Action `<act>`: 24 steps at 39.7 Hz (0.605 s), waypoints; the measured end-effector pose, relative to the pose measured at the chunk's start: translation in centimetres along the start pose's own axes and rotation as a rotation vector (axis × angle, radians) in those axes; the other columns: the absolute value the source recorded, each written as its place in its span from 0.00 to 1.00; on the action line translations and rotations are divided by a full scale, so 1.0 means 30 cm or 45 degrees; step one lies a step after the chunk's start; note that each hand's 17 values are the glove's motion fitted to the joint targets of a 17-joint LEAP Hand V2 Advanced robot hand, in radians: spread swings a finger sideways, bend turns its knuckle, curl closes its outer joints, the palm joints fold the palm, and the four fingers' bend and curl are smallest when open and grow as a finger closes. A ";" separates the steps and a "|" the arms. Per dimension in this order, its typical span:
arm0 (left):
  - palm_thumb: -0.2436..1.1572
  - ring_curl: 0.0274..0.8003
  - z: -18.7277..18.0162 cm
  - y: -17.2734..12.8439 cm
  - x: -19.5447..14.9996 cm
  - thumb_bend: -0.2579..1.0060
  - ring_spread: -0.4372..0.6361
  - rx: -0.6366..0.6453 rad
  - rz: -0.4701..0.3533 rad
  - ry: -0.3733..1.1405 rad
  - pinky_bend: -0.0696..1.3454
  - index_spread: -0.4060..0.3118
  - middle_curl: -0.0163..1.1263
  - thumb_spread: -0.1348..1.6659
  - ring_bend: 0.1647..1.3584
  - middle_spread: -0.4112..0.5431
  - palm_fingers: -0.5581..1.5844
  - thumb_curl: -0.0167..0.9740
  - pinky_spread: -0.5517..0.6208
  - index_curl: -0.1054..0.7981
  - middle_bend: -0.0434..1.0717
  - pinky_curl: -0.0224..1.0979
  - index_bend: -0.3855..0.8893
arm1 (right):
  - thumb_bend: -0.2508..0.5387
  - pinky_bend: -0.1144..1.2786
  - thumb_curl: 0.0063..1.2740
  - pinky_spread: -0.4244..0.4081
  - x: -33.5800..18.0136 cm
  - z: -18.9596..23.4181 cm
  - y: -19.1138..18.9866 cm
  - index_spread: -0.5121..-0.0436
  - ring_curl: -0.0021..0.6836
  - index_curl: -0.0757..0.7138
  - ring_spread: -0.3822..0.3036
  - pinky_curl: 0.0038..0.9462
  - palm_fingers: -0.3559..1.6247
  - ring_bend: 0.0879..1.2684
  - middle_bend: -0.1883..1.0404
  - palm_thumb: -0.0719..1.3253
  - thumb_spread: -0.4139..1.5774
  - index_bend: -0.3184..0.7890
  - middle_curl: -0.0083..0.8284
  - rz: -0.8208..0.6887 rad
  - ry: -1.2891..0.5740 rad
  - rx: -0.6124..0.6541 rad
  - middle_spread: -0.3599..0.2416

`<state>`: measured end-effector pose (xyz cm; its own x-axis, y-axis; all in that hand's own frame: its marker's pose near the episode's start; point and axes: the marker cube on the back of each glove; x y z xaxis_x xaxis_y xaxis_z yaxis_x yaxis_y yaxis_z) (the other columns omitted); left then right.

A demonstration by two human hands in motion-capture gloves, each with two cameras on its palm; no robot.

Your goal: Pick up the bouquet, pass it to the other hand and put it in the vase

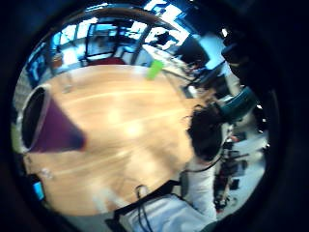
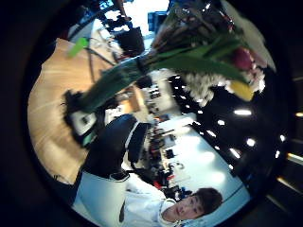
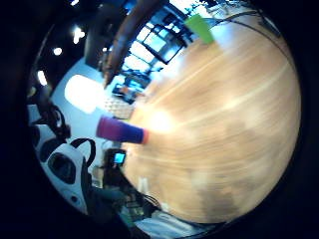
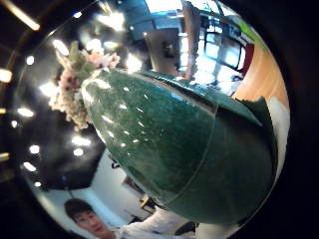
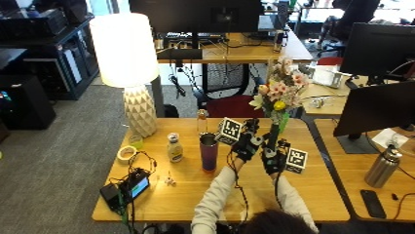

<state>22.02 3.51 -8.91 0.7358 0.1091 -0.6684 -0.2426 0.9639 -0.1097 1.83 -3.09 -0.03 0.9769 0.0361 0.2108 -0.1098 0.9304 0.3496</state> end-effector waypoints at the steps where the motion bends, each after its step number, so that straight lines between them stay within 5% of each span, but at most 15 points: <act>1: 0.35 0.40 0.016 -0.008 0.022 0.19 0.42 0.009 0.018 0.081 0.36 0.50 0.21 0.68 0.36 0.55 0.51 0.30 0.47 0.54 0.16 0.36 0.37 | 0.31 0.62 0.37 0.24 -0.013 0.025 0.017 0.70 0.84 0.83 0.30 0.54 0.89 0.78 0.86 0.76 0.66 0.82 0.80 0.006 -0.047 -0.010 0.39; 5: 0.36 0.42 0.066 -0.008 0.111 0.19 0.41 0.053 0.078 0.282 0.39 0.54 0.22 0.65 0.40 0.56 0.49 0.31 0.46 0.48 0.18 0.37 0.32 | 0.30 0.63 0.40 0.24 -0.056 0.106 0.076 0.70 0.84 0.84 0.30 0.55 0.89 0.79 0.87 0.77 0.64 0.81 0.80 -0.052 -0.170 -0.046 0.39; 9: 0.39 0.43 0.101 -0.016 0.136 0.19 0.39 0.193 0.141 0.297 0.42 0.57 0.23 0.63 0.42 0.55 0.50 0.32 0.45 0.43 0.20 0.37 0.33 | 0.30 0.63 0.42 0.24 -0.053 0.153 0.083 0.70 0.84 0.85 0.30 0.55 0.88 0.79 0.87 0.77 0.63 0.81 0.80 -0.417 -0.143 -0.048 0.39; 12: 0.41 0.41 0.109 -0.008 0.162 0.20 0.34 0.323 0.173 0.282 0.44 0.55 0.25 0.62 0.42 0.48 0.56 0.33 0.40 0.41 0.24 0.36 0.34 | 0.29 0.63 0.43 0.25 -0.074 0.193 0.160 0.70 0.84 0.85 0.30 0.55 0.88 0.79 0.88 0.77 0.62 0.81 0.80 -0.233 -0.219 -0.090 0.39; 13: 0.45 0.41 0.110 -0.007 0.165 0.22 0.28 0.360 0.176 0.277 0.44 0.52 0.29 0.62 0.41 0.37 0.67 0.34 0.33 0.41 0.36 0.36 0.35 | 0.29 0.63 0.43 0.25 -0.083 0.204 0.185 0.70 0.84 0.85 0.30 0.55 0.88 0.80 0.88 0.77 0.62 0.81 0.80 -0.172 -0.242 -0.103 0.39; 15: 0.49 0.37 0.103 -0.004 0.168 0.23 0.21 0.437 0.164 0.256 0.46 0.45 0.28 0.62 0.39 0.29 0.79 0.35 0.26 0.39 0.42 0.34 0.35 | 0.29 0.63 0.44 0.25 -0.101 0.217 0.216 0.70 0.84 0.86 0.30 0.55 0.88 0.80 0.88 0.77 0.61 0.81 0.80 -0.198 -0.250 -0.115 0.39; 16: 0.49 0.37 0.096 -0.002 0.168 0.22 0.21 0.479 0.150 0.237 0.44 0.46 0.29 0.62 0.38 0.28 0.75 0.35 0.26 0.38 0.41 0.34 0.34 | 0.29 0.63 0.44 0.25 -0.102 0.223 0.229 0.70 0.84 0.86 0.30 0.56 0.88 0.80 0.88 0.77 0.61 0.81 0.80 -0.219 -0.257 -0.122 0.39; 19: 0.56 0.44 0.075 0.004 0.162 0.24 0.12 0.577 0.113 0.168 0.44 0.32 0.37 0.62 0.44 0.18 0.96 0.38 0.17 0.44 0.58 0.36 0.47 | 0.29 0.64 0.45 0.25 -0.093 0.246 0.266 0.70 0.84 0.87 0.30 0.56 0.88 0.80 0.88 0.77 0.61 0.81 0.79 -0.148 -0.320 -0.156 0.39; 21: 0.57 0.46 0.064 0.007 0.157 0.23 0.10 0.621 0.110 0.139 0.43 0.27 0.40 0.61 0.45 0.14 0.97 0.39 0.15 0.48 0.62 0.37 0.54 | 0.29 0.64 0.46 0.25 -0.121 0.252 0.288 0.71 0.84 0.87 0.30 0.56 0.88 0.80 0.88 0.77 0.60 0.80 0.79 -0.193 -0.307 -0.170 0.39; 22: 0.57 0.46 0.058 0.008 0.154 0.22 0.09 0.639 0.113 0.130 0.47 0.27 0.39 0.62 0.45 0.13 0.91 0.38 0.13 0.46 0.60 0.38 0.47 | 0.29 0.63 0.46 0.25 -0.134 0.253 0.297 0.70 0.84 0.87 0.30 0.56 0.88 0.80 0.88 0.77 0.60 0.81 0.79 -0.231 -0.288 -0.175 0.40; 24: 0.60 0.49 0.048 0.010 0.153 0.23 0.07 0.663 0.123 0.125 0.42 0.21 0.42 0.60 0.47 0.11 0.97 0.40 0.13 0.52 0.66 0.37 0.58 | 0.28 0.64 0.46 0.24 -0.141 0.257 0.306 0.71 0.84 0.87 0.30 0.56 0.88 0.81 0.88 0.76 0.60 0.80 0.79 -0.258 -0.264 -0.187 0.40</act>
<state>26.22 4.66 -10.96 0.6572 0.2042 -0.7255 0.0578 0.9461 0.3186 -4.71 2.48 9.32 0.9163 -0.2166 0.3369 0.1259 0.9543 0.2710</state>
